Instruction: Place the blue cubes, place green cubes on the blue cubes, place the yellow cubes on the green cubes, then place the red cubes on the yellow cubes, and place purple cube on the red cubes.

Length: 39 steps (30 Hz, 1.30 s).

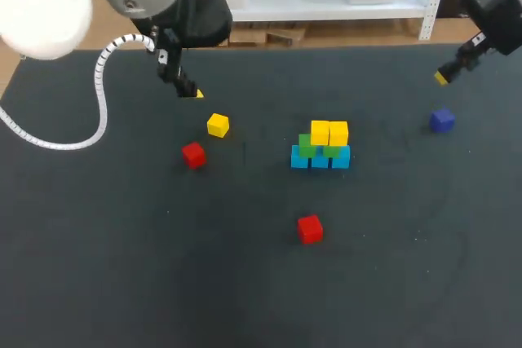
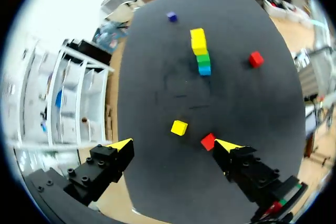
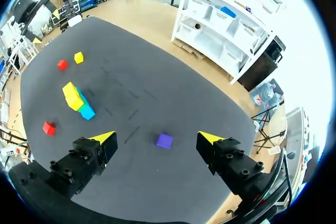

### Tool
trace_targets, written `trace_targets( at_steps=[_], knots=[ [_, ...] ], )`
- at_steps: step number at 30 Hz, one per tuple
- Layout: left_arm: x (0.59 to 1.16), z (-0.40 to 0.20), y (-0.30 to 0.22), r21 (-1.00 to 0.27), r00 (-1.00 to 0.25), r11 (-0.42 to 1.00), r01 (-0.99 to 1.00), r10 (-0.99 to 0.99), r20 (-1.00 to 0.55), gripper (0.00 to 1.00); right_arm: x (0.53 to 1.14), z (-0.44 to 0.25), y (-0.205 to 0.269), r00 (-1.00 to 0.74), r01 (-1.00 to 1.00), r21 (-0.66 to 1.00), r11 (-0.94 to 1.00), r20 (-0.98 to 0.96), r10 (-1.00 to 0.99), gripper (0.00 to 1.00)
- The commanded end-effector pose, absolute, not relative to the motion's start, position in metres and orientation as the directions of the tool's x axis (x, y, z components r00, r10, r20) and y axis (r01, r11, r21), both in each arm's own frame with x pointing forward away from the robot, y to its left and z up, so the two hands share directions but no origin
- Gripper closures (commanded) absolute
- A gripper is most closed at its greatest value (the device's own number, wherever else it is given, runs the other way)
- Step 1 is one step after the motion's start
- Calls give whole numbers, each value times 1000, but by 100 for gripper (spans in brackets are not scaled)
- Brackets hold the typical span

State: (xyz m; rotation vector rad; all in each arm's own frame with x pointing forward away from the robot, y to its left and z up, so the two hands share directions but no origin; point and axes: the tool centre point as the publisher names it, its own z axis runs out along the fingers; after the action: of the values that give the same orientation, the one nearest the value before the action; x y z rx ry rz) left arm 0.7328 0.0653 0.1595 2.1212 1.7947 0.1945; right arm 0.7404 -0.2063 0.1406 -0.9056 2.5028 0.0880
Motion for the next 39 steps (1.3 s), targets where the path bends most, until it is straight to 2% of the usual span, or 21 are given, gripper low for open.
trace_targets(
  at_steps=[1, 8, 20, 27, 39],
  knots=[
    [754, 142, 57, 336, 281, -232, 913, 954, -105, 0, 742, 140, -206, -669, -619, -97, 779, -454, -588, 0],
    [759, 115, 40, 304, 337, -298, 905, 938, -85, 0, 742, 140, -206, -669, -619, -97, 779, -454, -588, 0],
    [760, 66, 32, 162, 375, -366, 916, 927, -26, 0, 742, 140, -206, -669, -619, -97, 779, -454, -588, 0],
    [756, 40, 36, 155, 433, -432, 888, 901, 29, 0, 742, 140, -206, -669, -619, -97, 779, -454, -588, 0],
    [775, 18, 52, 91, 367, -367, 926, 930, 15, 0, 742, 140, -206, -669, -619, -97, 779, -454, -588, 0]
  ],
)
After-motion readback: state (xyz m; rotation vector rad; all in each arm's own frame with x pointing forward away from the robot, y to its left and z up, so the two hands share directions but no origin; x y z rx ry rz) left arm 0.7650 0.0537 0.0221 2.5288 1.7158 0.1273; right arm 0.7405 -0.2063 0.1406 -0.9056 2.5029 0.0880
